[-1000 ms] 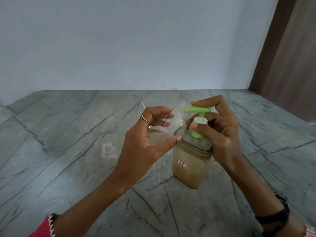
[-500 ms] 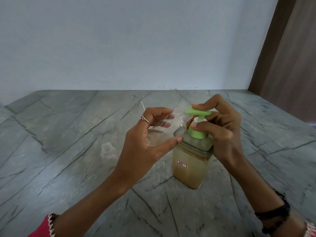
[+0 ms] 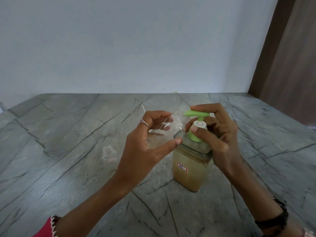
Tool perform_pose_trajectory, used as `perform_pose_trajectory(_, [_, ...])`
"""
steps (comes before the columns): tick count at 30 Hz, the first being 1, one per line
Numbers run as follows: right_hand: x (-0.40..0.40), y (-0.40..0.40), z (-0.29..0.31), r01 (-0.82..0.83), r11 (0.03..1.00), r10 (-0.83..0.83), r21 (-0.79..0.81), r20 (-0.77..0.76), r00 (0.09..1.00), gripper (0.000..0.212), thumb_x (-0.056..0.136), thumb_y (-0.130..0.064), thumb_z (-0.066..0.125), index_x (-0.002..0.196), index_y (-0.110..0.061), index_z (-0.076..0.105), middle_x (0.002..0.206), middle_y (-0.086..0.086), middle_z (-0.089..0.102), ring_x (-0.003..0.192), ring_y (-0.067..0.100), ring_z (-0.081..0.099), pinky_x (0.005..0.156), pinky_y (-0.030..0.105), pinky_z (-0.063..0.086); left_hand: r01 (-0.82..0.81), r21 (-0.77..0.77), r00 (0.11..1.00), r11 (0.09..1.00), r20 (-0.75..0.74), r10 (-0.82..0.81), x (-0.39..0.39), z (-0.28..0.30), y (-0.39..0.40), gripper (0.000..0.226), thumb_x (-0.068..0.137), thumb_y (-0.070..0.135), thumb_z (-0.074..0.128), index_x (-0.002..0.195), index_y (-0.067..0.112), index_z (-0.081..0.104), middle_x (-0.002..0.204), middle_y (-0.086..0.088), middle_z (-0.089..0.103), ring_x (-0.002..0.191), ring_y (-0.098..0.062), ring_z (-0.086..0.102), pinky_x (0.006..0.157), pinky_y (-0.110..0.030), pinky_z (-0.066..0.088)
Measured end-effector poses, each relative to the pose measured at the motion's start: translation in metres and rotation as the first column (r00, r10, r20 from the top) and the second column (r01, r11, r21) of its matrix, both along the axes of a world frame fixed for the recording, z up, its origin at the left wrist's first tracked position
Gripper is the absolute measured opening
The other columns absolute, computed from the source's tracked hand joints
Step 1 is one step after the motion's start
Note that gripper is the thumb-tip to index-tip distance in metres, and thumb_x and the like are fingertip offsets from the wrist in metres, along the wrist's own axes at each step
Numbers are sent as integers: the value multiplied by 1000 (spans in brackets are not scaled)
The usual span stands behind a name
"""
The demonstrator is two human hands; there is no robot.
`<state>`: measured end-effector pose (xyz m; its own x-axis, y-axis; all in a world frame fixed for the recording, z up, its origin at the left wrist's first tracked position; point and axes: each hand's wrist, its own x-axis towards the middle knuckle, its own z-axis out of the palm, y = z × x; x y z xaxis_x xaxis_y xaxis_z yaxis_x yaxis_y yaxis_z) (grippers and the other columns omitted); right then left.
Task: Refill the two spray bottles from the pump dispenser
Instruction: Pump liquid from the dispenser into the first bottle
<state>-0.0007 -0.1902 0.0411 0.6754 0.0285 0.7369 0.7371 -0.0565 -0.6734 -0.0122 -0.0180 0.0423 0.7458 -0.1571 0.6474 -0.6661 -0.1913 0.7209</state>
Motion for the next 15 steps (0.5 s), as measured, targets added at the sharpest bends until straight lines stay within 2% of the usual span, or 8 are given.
perform_pose_trajectory(4, [1,0,-1,-17,1000,17,-1,4,1000,27,79,-23,59,104,-35,62,78,1,72,76,20,69,67,38,55,-2,7,1000,1000,4,2,-1,1,0,46,67,34,73,108,33,52,109,16,63,100,-3,63,80,-13,50])
perform_pose_trajectory(15, [3,1,0,-20,998,22,54,-23,1000,26,75,-22,62,99,-31,65,73,6,71,71,20,69,64,31,53,-11,9,1000,1000,9,11,0,0,0,46,67,35,72,108,33,52,110,17,63,99,-3,64,80,-14,51])
